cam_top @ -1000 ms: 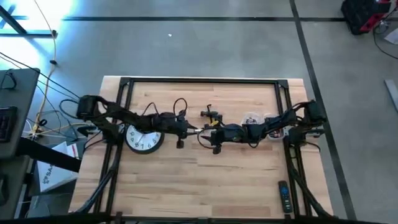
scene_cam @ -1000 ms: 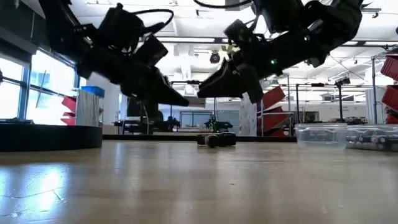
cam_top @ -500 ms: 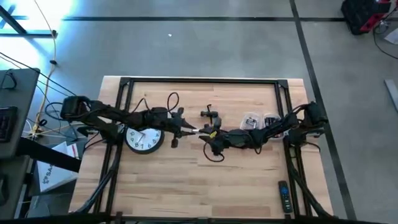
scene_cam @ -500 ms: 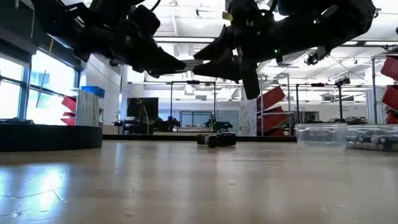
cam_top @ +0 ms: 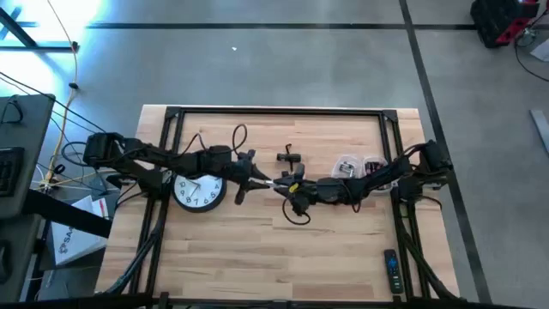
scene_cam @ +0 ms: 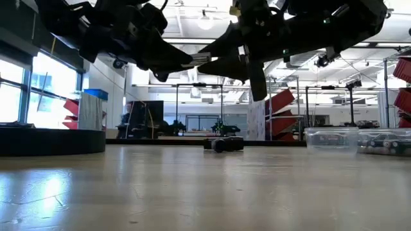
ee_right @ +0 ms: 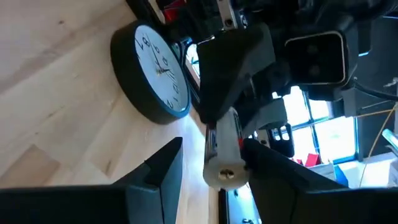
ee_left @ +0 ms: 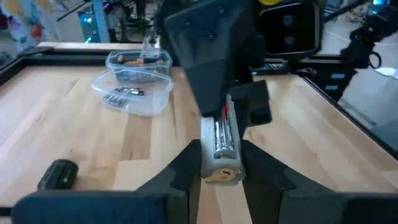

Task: Insert battery
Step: Insert the white battery case into the black flashlight

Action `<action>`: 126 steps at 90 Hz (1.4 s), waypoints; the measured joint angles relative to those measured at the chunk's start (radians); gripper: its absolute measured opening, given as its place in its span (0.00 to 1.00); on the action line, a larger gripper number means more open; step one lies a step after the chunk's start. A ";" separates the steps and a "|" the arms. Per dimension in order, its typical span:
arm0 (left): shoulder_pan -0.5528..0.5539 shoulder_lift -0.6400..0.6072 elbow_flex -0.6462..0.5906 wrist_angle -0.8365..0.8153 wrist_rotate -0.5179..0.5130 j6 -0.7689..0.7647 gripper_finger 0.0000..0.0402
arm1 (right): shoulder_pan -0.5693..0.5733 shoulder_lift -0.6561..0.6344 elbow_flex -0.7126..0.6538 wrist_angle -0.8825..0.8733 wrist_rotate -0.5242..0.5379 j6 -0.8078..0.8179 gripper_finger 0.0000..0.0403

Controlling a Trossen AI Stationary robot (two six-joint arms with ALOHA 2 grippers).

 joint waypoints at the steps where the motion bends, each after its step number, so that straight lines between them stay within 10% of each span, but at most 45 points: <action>1: 0.001 0.000 0.000 0.000 0.001 -0.001 0.18 | 0.000 0.000 0.000 0.000 0.000 0.000 0.34; 50: 0.001 0.000 0.000 -0.001 0.048 -0.032 0.18 | -0.003 0.000 0.000 0.032 -0.023 -0.026 0.15; 88: 0.001 0.000 0.000 0.001 0.059 -0.033 0.18 | -0.003 0.000 0.000 0.030 -0.033 -0.048 0.25; 126: 0.000 0.000 0.000 -0.002 0.058 -0.012 0.18 | -0.012 0.000 0.000 0.030 -0.034 0.028 0.14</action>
